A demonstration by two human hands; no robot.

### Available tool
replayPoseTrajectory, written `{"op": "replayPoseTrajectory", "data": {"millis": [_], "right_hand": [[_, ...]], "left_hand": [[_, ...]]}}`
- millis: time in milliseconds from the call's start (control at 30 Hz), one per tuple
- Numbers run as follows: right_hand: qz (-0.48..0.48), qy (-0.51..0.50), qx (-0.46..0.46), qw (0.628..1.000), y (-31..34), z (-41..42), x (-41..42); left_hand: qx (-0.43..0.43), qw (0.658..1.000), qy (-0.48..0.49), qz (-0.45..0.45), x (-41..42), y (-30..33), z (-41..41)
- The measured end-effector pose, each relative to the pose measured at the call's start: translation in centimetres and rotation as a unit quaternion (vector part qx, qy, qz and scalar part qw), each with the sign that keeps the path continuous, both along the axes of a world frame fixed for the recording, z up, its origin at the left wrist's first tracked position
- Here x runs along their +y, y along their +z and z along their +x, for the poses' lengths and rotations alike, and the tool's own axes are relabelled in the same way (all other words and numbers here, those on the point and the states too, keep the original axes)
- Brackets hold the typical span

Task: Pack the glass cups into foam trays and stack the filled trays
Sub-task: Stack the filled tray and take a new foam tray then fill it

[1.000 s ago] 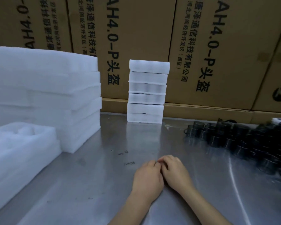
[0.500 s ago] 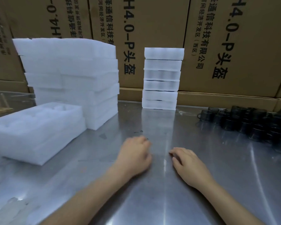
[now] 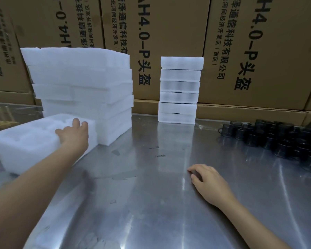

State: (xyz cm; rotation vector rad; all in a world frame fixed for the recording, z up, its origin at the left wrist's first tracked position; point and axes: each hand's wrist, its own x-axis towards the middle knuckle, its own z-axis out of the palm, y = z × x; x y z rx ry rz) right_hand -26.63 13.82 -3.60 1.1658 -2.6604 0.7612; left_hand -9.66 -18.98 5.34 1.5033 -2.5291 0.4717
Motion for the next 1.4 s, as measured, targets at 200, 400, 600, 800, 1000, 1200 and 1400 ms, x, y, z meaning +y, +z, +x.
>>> {"op": "replayPoseTrajectory", "data": {"millis": [200,400,600,800,1000,1200,1400], "right_hand": [[0.001,0.002,-0.004,1.000,0.0,0.0,0.0],[-0.006,0.009,-0.004,1.000,-0.2,-0.2,0.1],[-0.204,-0.015,-0.108,0.973,0.0,-1.1,0.3],[-0.450,-0.089,-0.347,0.818,1.9,-4.3,3.9],[-0.519,-0.131,-0.387,0.751,1.9,-7.0,7.4],[-0.481,-0.108,-0.395,0.775,1.6,-7.5,7.3],[-0.373,-0.012,-0.447,0.813,1.7,-7.4,7.6]], "left_hand": [[0.002,0.997,-0.064,0.030,2.4,1.2,0.3],[-0.024,0.993,-0.114,0.031,7.2,2.0,0.6],[0.008,0.954,-0.296,-0.052,15.6,1.4,-0.4],[0.008,0.804,-0.595,0.005,23.3,-2.8,-4.7],[0.010,0.778,-0.628,-0.016,25.7,-5.2,-7.2],[0.320,0.825,-0.449,0.126,20.2,-3.6,-6.8],[0.525,0.541,-0.231,0.615,17.1,-5.3,-8.9]]}}
